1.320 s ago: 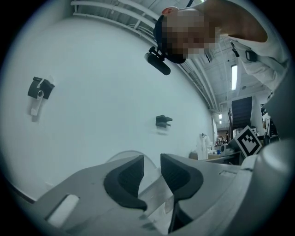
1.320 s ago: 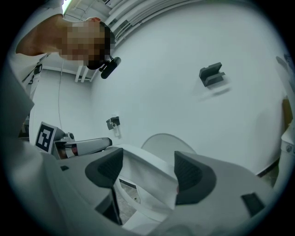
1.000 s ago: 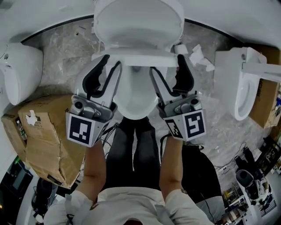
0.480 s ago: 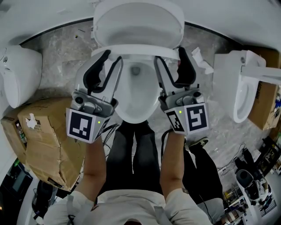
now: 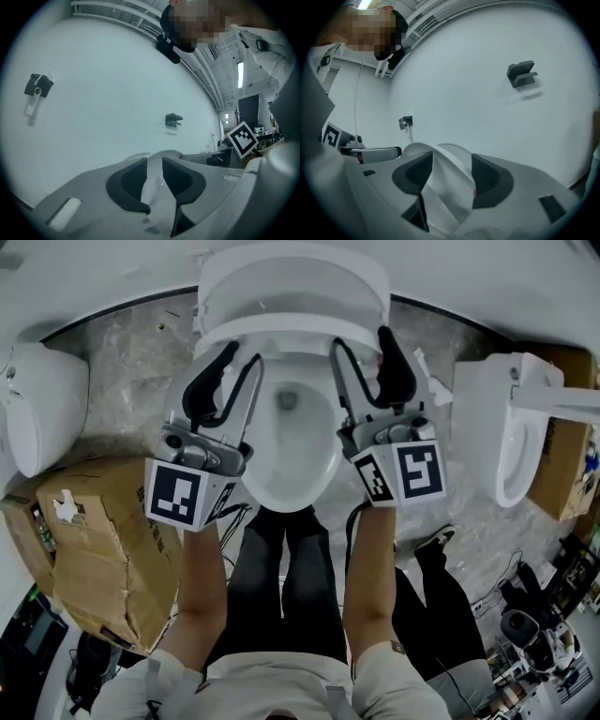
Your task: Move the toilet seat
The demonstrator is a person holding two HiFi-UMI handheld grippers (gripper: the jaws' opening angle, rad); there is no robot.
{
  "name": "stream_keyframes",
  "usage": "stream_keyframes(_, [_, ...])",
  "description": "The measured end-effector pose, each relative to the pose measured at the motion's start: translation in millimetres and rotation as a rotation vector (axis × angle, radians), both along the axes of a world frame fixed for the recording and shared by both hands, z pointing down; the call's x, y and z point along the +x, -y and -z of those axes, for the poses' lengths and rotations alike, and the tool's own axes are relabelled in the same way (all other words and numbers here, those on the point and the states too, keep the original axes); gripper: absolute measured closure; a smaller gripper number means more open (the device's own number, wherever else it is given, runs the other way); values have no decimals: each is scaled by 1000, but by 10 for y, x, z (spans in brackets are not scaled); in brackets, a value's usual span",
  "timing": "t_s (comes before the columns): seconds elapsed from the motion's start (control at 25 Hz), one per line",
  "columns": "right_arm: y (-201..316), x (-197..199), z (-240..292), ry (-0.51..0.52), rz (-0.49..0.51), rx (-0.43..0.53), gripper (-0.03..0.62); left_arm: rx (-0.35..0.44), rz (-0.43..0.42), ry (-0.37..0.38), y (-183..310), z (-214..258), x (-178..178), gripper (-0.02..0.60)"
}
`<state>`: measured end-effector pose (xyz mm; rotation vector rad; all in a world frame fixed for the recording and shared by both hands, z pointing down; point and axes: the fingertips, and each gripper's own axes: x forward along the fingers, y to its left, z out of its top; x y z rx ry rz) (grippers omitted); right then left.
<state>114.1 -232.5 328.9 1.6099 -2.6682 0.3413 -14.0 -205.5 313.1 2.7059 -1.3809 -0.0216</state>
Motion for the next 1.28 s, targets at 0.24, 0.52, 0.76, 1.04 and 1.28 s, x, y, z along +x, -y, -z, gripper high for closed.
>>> stream_keyframes(0.24, [128, -16, -29, -9, 10, 7, 353, -18, 14, 2, 119, -106, -22, 482])
stream_keyframes(0.52, [282, -11, -60, -13, 11, 6, 353, -26, 13, 22, 220, -196, -31, 482])
stream_keyframes(0.76, [395, -2, -92, -30, 15, 13, 353, -43, 20, 39, 355, -327, -78, 482])
stream_keyframes(1.04, [480, 0, -133, -55, 16, 13, 353, -62, 19, 41, 425, -397, -101, 482])
stream_keyframes(1.28, [525, -2, -170, -68, 13, 15, 353, -70, 10, 40, 468, -428, -104, 482])
